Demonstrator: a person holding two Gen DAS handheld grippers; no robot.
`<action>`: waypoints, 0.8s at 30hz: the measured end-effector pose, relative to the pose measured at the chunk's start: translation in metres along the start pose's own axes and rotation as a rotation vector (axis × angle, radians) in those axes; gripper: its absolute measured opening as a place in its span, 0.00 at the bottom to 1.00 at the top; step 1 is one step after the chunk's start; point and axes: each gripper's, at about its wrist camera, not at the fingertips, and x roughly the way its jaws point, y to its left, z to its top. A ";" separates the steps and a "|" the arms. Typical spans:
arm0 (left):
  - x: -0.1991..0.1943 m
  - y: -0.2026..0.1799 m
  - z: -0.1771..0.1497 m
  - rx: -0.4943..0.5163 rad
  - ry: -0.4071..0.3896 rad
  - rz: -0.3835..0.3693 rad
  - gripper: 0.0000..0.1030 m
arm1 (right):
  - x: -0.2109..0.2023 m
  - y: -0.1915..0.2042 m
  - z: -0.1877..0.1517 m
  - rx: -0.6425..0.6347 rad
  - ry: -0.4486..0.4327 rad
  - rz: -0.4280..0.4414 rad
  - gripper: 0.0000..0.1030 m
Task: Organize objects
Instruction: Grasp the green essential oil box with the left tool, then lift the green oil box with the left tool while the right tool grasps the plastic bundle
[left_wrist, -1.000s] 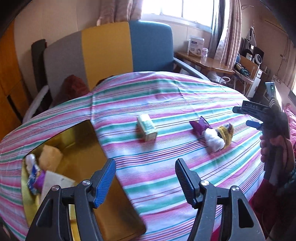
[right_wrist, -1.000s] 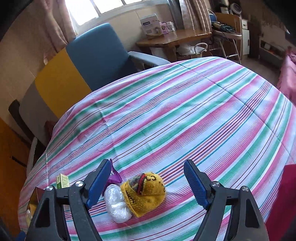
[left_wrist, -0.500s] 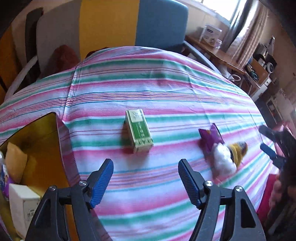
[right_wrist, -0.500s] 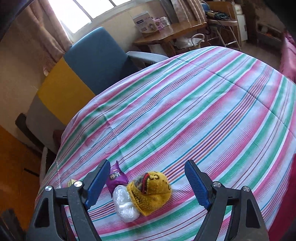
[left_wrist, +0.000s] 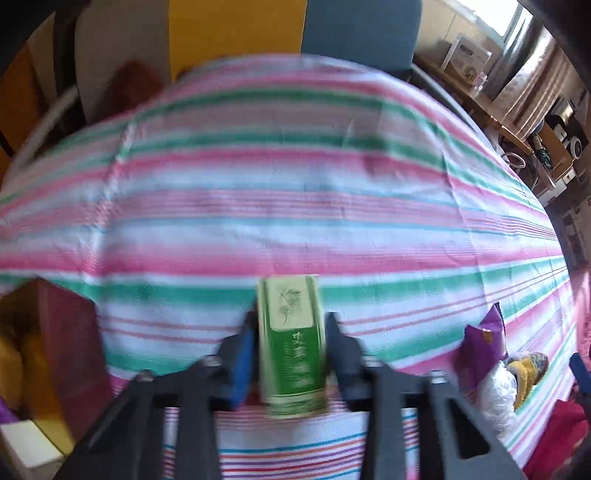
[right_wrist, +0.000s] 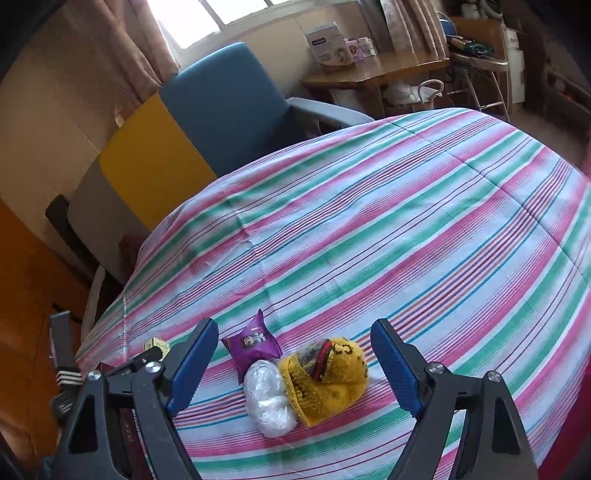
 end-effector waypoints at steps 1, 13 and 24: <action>-0.004 -0.003 -0.004 0.020 -0.028 0.002 0.30 | 0.000 -0.002 0.000 0.007 -0.002 -0.001 0.83; -0.041 -0.050 -0.109 0.251 -0.046 -0.014 0.30 | 0.015 0.023 -0.010 -0.119 0.102 0.102 0.63; -0.056 -0.054 -0.168 0.322 -0.127 -0.013 0.30 | 0.040 0.056 -0.039 -0.347 0.246 0.063 0.54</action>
